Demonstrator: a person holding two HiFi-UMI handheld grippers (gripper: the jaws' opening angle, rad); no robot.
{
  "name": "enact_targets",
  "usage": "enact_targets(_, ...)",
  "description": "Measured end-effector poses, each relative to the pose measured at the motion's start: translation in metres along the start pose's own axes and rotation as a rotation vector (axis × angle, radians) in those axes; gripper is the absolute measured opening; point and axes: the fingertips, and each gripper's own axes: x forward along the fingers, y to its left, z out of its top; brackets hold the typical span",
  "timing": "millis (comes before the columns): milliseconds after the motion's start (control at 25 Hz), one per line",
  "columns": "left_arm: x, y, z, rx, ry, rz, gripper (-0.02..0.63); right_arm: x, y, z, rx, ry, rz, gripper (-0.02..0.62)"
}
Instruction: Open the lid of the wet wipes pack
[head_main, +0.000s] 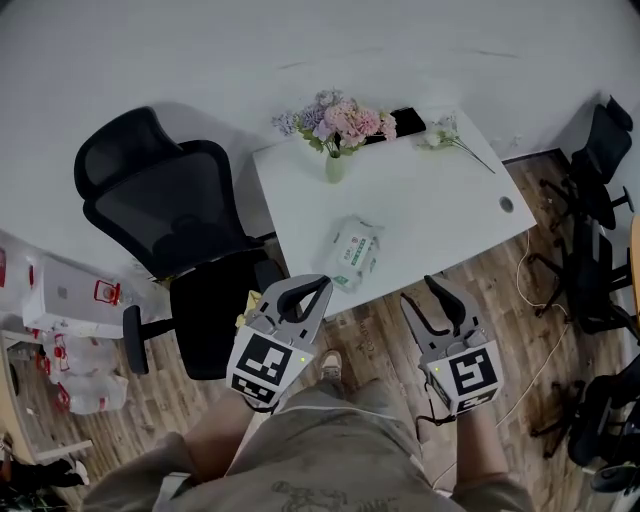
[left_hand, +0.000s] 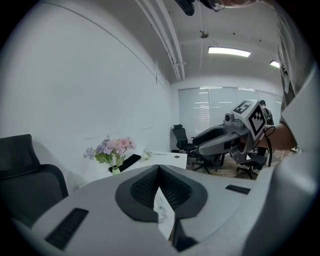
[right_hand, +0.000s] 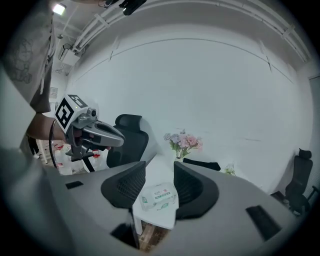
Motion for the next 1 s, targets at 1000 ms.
enact_targets(1000, 0.106, 0.035, -0.095, -0.162, 0.253, 0.171, 0.017, 0.157, -0.030, -0.123, -0.506, 0.258, 0.371, 0.192)
